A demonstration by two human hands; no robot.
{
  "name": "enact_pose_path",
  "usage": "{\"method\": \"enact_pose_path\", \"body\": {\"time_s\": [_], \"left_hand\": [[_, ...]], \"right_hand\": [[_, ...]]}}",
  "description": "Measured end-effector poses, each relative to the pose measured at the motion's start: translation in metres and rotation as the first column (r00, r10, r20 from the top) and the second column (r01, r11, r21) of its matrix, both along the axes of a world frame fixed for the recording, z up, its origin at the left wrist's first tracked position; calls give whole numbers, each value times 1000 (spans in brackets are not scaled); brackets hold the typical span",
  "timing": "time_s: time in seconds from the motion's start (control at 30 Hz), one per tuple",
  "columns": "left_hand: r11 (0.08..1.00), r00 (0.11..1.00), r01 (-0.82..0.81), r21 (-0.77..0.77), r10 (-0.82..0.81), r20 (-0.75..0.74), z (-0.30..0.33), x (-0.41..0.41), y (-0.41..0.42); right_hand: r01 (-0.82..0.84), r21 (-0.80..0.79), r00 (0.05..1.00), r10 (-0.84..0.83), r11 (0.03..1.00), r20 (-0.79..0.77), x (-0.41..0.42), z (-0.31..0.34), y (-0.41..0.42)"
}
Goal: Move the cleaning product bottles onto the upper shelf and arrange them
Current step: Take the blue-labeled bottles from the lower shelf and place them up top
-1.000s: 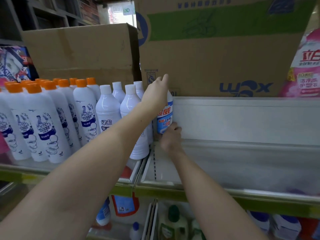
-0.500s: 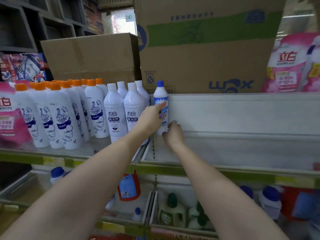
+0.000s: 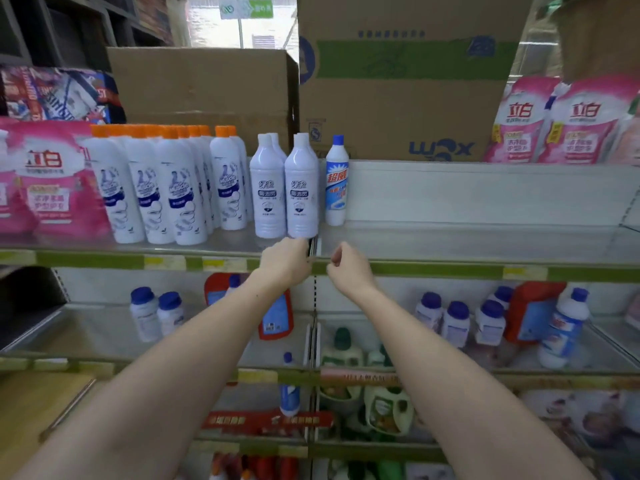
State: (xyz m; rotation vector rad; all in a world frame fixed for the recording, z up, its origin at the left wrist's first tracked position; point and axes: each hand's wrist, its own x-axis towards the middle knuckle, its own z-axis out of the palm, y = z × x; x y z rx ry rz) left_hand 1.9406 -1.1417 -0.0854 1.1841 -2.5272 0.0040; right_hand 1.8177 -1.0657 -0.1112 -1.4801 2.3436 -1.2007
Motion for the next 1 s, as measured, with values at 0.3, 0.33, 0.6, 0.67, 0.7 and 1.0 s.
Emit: {"method": "enact_pose_path", "body": {"time_s": [0.3, 0.33, 0.6, 0.67, 0.7, 1.0], "left_hand": [[977, 995, -75, 198, 61, 78, -95, 106, 34], [973, 995, -92, 214, 79, 67, -105, 117, 35], [946, 981, -190, 262, 194, 12, -152, 177, 45], [940, 976, -212, 265, 218, 10, -159, 186, 44], [938, 974, -219, 269, 224, 12, -162, 189, 42], [890, 957, -237, 389, 283, -65, -184, 178, -2]], "right_hand": [[-86, 250, 996, 92, 964, -15, 89, -95, 47], [-97, 275, 994, 108, 956, -23, 97, -107, 51], [-181, 300, 981, 193, 937, -10, 159, -150, 45], [-195, 276, 979, 202, 941, 3, 168, -157, 39], [-203, 268, 978, 209, 942, 7, 172, -160, 36], [-174, 265, 985, 168, 948, 46, 157, -196, -6]]}}
